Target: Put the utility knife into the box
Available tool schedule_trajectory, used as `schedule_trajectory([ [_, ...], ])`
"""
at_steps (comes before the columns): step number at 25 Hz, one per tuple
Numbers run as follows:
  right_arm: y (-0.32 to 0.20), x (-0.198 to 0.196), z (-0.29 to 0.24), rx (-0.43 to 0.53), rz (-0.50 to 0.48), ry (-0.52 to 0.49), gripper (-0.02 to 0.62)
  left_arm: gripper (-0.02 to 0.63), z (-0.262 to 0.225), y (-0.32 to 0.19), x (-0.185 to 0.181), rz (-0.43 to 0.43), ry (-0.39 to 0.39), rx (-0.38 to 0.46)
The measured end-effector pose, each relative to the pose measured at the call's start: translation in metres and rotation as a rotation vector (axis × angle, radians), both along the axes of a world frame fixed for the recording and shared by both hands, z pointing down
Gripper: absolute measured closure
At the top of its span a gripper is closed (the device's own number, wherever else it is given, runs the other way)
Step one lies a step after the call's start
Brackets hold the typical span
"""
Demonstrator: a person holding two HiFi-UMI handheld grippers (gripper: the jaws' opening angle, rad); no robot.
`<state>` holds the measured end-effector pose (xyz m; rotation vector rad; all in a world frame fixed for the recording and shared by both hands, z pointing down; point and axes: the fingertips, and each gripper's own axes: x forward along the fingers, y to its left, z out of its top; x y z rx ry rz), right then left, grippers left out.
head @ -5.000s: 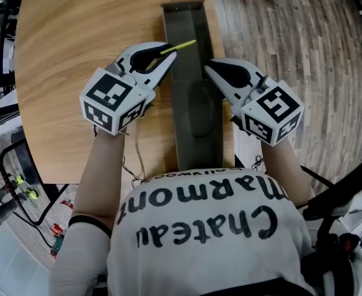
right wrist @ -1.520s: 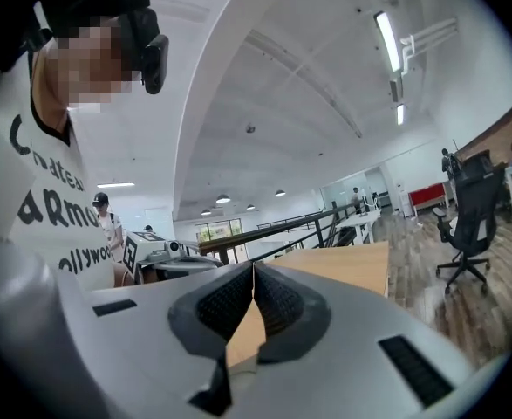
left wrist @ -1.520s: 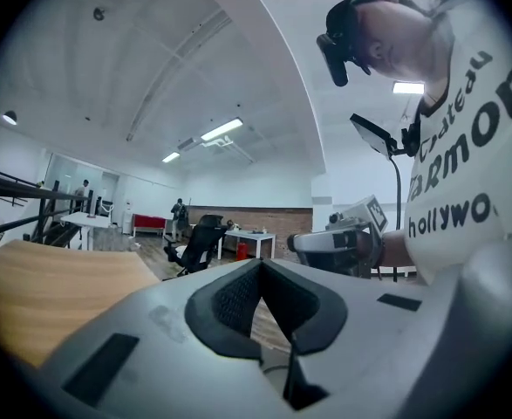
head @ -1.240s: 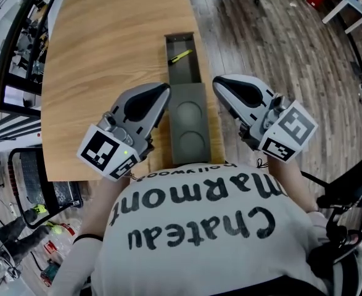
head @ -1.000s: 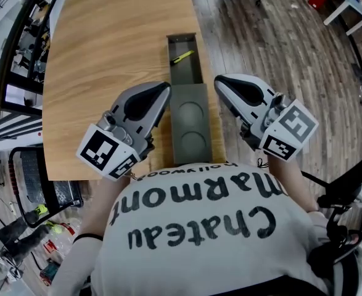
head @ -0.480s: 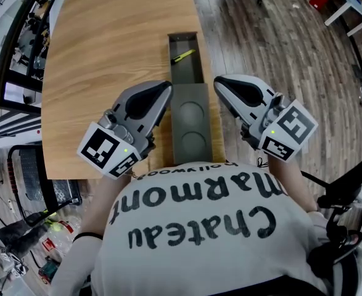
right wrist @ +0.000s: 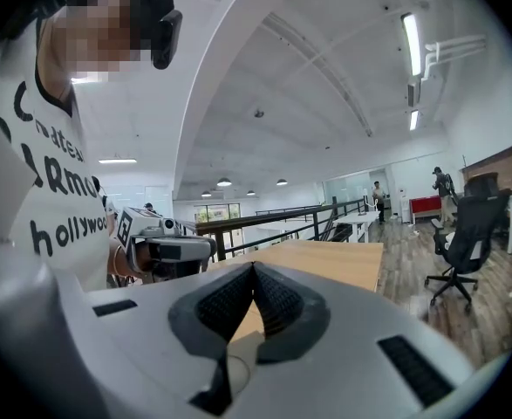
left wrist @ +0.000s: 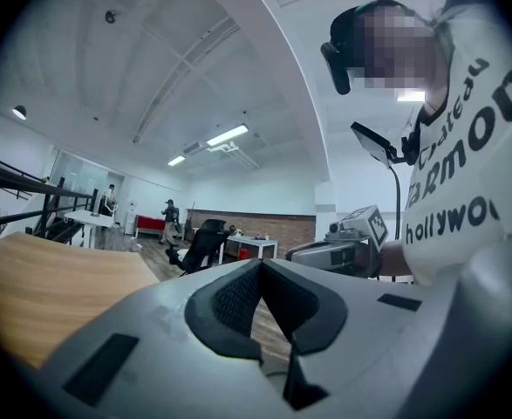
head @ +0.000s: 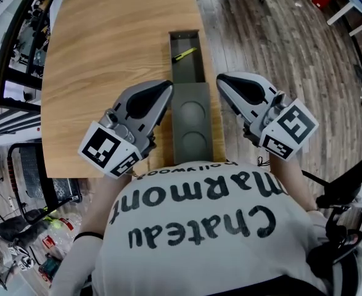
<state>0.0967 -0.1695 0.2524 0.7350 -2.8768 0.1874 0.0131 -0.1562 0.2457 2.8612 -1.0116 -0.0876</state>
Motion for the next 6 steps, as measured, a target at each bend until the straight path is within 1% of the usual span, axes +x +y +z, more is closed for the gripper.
schedule_trajectory([
  [6,0.001,-0.0021,0.0042,0.011,0.002,0.03,0.586,0.6,0.0027,0.0023,-0.0033,-0.004,-0.001,-0.005],
])
